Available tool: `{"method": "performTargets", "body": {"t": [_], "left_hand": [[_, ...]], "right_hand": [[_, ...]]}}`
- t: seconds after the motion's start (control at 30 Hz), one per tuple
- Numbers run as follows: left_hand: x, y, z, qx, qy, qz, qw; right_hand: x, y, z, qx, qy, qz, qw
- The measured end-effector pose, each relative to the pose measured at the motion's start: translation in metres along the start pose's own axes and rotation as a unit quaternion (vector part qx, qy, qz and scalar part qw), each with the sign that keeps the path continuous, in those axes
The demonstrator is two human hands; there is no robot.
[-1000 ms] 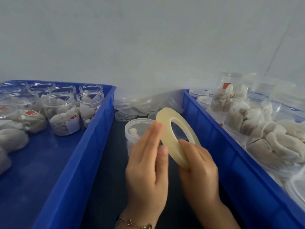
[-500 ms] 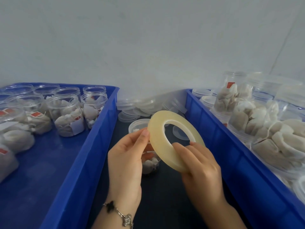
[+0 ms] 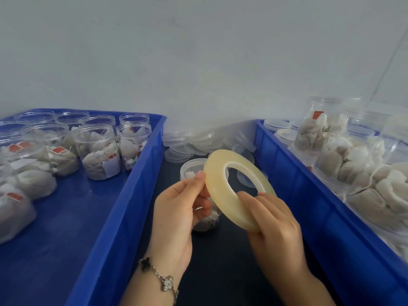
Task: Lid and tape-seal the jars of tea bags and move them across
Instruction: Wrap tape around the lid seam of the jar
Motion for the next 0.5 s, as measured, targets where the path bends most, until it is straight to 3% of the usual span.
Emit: {"method": "performTargets", "body": {"t": [0.5], "left_hand": [[-0.0073, 0.0009, 0.001, -0.013, 0.034, -0.044, 0.998]], "right_hand": [[0.003, -0.004, 0.0016, 0.012, -0.005, -0.008, 1.0]]}}
Point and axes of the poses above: each hand's wrist, its own y-axis away from the middle knuckle, its own x-axis out of the back of the hand, z = x × y, the point moved 2 cm from there along -y, towards the middle knuckle, and after that the axes turned 6 degrees about -x, right-handed, at the moved point
